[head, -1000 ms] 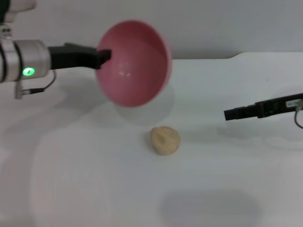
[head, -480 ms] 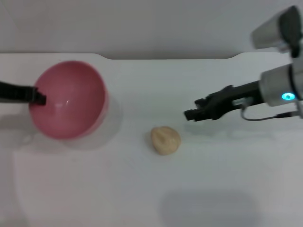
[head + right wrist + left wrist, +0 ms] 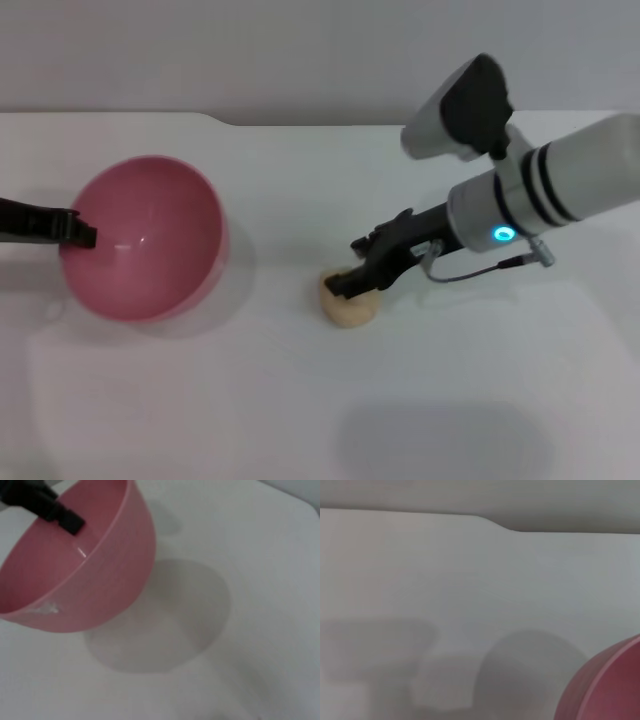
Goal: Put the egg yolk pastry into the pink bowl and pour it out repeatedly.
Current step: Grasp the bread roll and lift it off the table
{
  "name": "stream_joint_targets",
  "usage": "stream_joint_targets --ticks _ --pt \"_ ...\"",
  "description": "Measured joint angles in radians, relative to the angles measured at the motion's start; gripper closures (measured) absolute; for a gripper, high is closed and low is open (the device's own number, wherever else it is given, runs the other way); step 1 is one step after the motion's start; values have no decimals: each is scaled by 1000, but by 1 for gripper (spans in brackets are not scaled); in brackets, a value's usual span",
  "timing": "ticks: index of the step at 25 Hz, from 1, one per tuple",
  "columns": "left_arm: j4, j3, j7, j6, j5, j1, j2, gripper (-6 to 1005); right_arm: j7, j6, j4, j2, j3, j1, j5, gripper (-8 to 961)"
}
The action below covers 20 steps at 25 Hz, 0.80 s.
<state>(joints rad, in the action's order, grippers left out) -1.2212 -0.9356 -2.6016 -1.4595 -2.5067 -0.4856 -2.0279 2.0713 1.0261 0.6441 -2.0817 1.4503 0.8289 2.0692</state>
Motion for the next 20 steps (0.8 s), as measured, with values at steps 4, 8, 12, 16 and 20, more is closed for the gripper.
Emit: stream_joint_targets --ticks 4,8,12,16,20 --pt "-3 0 2 0 -1 -10 -4 1001 2 -61 -45 -3 87 1 -64 277" --pt "-3 -1 2 4 -2 -17 -6 1001 8 -101 -75 -4 131 -3 -82 278" --pt "-3 -1 3 5 -7 -29 -7 1000 9 -102 -75 -4 126 -15 -87 279" --pt "-3 -9 5 5 -20 -45 -12 1000 11 -94 -61 4 99 -40 -119 317" --pt "1 -35 5 7 -49 -61 -19 1000 10 -81 -25 10 14 -89 -131 381"
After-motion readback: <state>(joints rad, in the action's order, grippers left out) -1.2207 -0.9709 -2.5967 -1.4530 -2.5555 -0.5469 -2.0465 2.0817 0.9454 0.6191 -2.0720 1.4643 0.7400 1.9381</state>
